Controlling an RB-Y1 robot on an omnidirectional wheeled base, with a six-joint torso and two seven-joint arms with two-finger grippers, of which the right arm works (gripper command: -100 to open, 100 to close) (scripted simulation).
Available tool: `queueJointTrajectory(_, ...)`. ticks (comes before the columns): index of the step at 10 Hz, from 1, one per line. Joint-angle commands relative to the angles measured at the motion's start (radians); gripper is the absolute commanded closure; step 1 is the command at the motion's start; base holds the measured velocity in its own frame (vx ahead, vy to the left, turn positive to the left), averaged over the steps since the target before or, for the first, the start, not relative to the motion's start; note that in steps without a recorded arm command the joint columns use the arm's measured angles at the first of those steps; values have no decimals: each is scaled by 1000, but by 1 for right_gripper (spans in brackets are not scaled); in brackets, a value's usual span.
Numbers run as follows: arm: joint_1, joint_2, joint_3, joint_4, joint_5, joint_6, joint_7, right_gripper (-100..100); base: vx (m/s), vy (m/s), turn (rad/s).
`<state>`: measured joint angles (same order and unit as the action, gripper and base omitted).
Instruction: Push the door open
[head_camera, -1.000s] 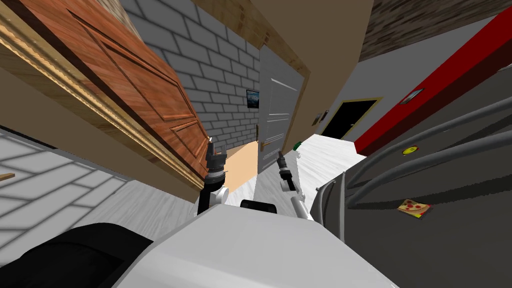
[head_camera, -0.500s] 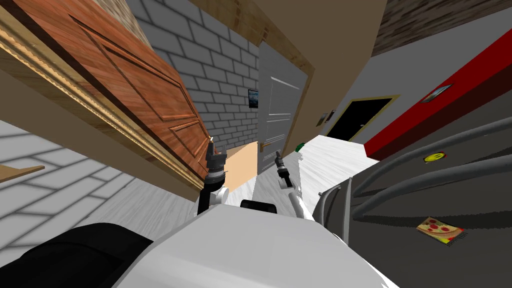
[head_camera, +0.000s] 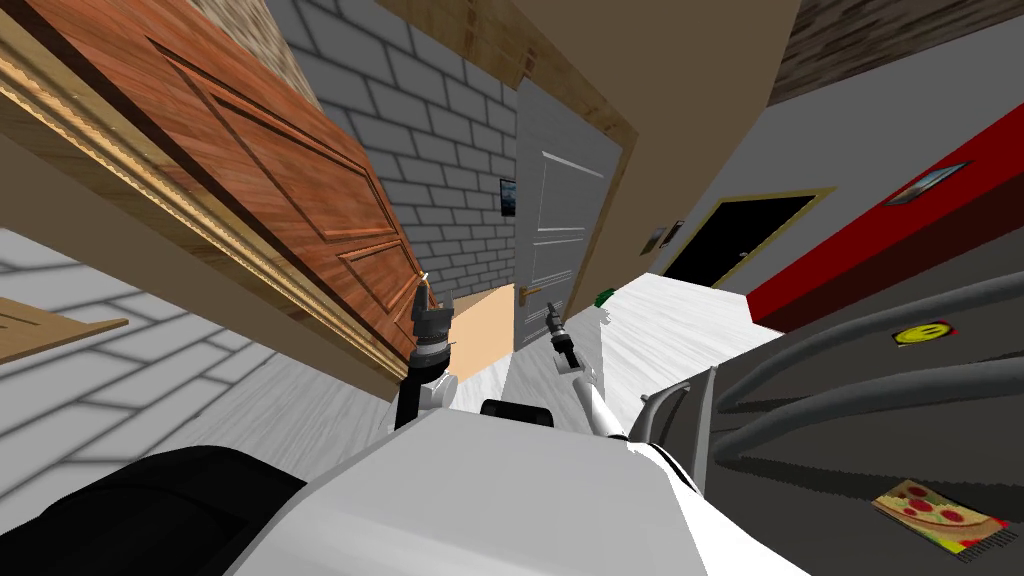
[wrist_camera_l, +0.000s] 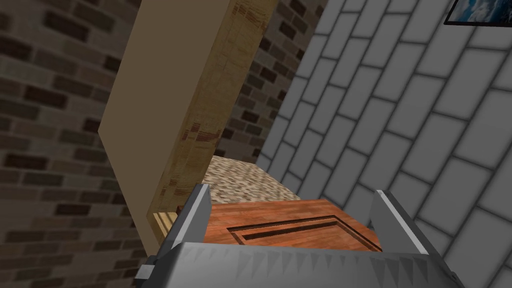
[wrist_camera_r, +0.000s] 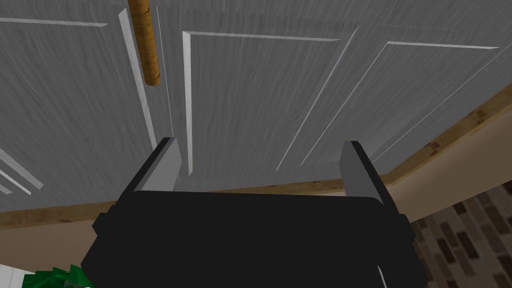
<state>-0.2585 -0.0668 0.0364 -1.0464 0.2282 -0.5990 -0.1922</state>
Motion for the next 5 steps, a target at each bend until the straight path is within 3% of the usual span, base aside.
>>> queueJointTrajectory(1,-35,1,0,50,7,-4,-14,-100,58,-113,137)
queueJointTrajectory(2,-35,1,0,65,7,-4,-14,-100,35,-80,36)
queueJointTrajectory(5,-99,9,0,167,19,-8,-35,-100,47,-92,78)
